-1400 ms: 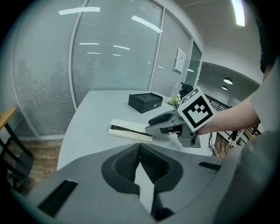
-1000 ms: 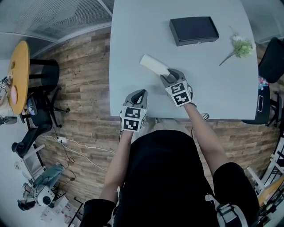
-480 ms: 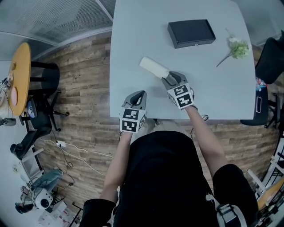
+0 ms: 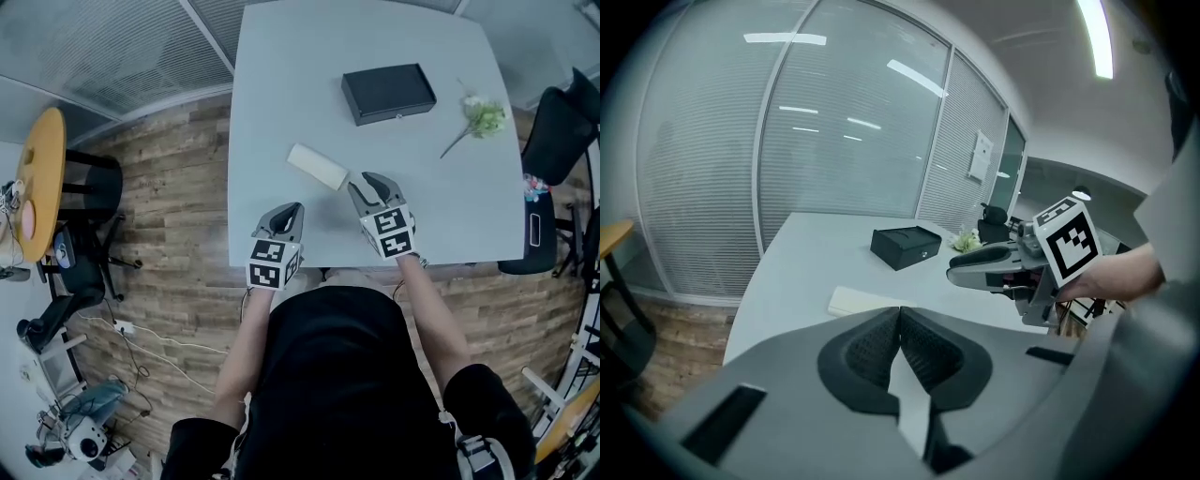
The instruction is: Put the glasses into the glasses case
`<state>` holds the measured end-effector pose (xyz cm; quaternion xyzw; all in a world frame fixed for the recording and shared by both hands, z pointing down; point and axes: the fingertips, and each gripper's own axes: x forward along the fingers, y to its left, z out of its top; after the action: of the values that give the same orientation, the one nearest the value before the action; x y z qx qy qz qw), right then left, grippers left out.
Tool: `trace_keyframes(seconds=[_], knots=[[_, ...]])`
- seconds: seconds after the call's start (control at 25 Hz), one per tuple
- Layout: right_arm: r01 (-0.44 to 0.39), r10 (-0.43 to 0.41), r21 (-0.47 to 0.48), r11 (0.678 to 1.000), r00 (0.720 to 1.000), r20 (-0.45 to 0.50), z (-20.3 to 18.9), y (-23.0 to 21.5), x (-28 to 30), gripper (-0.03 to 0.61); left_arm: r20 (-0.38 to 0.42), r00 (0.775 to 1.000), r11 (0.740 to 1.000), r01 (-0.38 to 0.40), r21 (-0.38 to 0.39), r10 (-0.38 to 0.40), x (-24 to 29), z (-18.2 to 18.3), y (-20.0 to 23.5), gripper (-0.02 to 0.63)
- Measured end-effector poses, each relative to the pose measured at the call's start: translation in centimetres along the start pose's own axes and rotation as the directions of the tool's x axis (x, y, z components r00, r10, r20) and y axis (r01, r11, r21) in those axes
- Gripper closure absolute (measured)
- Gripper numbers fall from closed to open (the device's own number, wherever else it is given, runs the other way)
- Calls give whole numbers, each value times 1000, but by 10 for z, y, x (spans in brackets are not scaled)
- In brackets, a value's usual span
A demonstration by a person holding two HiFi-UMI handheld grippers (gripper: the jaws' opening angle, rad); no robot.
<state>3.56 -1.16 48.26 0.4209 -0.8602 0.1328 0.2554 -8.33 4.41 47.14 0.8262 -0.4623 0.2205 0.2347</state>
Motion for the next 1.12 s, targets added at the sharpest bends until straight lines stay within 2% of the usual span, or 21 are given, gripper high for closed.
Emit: trace_keyframes(seconds=[0.28, 0.64, 0.84, 1.12], knots=[[47, -46, -4, 999, 994, 100, 38, -5, -40, 457, 98, 995, 1000, 10, -17, -8, -13, 34, 2, 591], [117, -124, 40, 992, 963, 240, 88, -18, -89, 547, 227, 974, 999, 12, -31, -5, -37, 88, 7, 591], [95, -118, 89, 991, 947, 299, 103, -18, -107, 561, 267, 964, 999, 26, -23, -19, -48, 108, 3, 591], [68, -101, 107, 992, 935, 341, 109, -16, -123, 561, 302, 953, 999, 32, 0, -31, -61, 127, -3, 591]])
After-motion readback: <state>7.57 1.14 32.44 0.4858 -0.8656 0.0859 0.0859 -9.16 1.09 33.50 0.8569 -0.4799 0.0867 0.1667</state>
